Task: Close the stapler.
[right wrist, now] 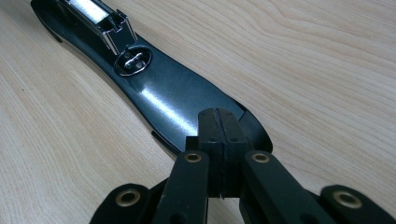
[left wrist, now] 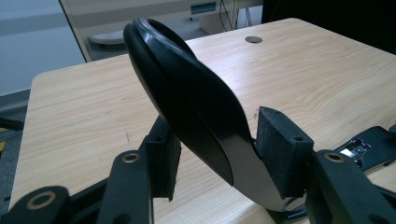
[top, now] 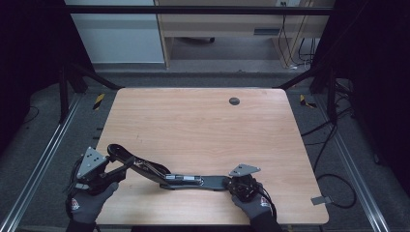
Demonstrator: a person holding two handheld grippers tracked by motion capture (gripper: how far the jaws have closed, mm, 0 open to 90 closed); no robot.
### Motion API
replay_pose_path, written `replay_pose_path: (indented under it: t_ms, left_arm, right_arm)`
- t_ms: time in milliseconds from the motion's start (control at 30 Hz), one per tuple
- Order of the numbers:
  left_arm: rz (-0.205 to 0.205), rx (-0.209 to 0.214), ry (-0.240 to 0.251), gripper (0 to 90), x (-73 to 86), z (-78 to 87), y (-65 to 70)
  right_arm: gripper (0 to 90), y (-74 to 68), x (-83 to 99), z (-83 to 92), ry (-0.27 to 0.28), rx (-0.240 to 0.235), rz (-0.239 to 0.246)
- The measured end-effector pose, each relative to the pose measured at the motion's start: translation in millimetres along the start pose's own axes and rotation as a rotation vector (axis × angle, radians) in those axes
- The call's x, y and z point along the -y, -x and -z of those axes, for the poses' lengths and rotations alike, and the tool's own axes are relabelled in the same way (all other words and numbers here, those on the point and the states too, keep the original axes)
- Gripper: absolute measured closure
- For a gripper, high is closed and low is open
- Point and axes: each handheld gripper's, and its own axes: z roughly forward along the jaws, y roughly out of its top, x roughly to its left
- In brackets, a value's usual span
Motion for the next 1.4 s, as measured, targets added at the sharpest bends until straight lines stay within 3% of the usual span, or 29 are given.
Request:
replay_pose_path:
  t_ms: [700, 1400]
  left_arm:
    - [-0.015, 0.024, 0.006, 53.6, -11.9, -2.3, 12.6]
    - [-0.042, 0.043, 0.02, 56.2, -20.2, -6.8, 28.0]
  right_arm:
    - [90.0, 1.1, 0.8, -0.3, 0.009, -0.01, -0.04]
    - [90.0, 2.6, 0.6, -0.6, 0.01, -0.018, -0.049]
